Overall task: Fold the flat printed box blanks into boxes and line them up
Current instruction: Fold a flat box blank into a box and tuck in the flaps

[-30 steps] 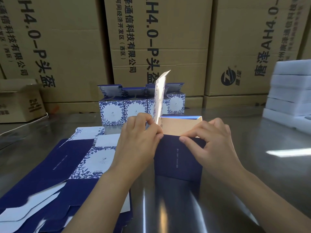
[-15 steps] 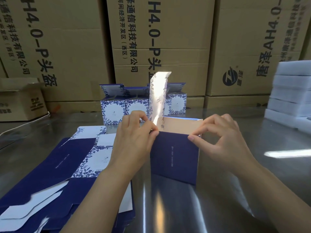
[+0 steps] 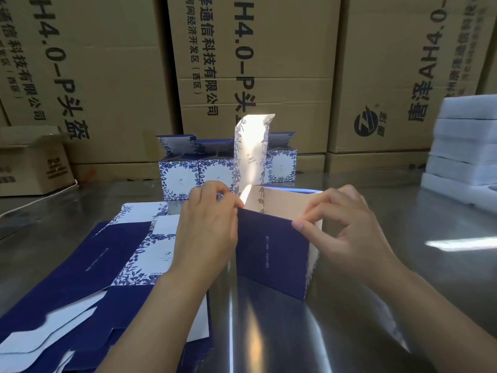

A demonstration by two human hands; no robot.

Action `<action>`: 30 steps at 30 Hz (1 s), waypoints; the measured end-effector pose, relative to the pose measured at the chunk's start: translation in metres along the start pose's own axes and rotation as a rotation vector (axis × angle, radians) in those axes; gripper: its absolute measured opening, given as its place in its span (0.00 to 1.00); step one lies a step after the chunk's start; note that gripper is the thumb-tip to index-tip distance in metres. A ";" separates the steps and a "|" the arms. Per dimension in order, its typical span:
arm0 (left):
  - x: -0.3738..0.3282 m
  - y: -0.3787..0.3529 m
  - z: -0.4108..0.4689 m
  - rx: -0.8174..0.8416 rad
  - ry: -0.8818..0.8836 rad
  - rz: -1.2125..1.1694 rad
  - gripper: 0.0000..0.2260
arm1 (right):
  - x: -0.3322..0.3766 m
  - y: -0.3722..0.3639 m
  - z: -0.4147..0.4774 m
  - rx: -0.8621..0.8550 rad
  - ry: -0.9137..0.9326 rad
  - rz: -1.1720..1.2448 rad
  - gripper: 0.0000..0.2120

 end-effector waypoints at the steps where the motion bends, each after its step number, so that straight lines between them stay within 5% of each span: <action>1: 0.001 0.000 0.000 -0.003 0.010 0.003 0.07 | 0.002 -0.001 -0.001 0.006 0.006 0.046 0.09; 6: 0.025 -0.014 -0.005 0.102 0.250 -0.221 0.16 | 0.020 -0.002 -0.006 0.039 0.108 0.207 0.15; 11: 0.039 -0.040 -0.013 0.266 0.464 -0.500 0.16 | 0.020 0.024 -0.009 -0.200 0.178 0.170 0.17; 20: 0.030 -0.057 -0.016 0.361 0.599 -0.936 0.12 | -0.066 0.029 -0.009 -0.390 -0.445 0.513 0.09; 30: 0.013 -0.066 -0.020 0.492 0.563 -1.132 0.12 | -0.098 -0.026 -0.027 -0.077 -0.872 0.866 0.15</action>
Point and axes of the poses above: each hand's wrist, its own z-axis towards the middle knuckle, its own y-axis out of the back of the hand, x = y × z, the point moved 10 cm from there along z, towards the middle knuckle, and after that the axes turned 14 degrees about z, right-handed, at the moved point
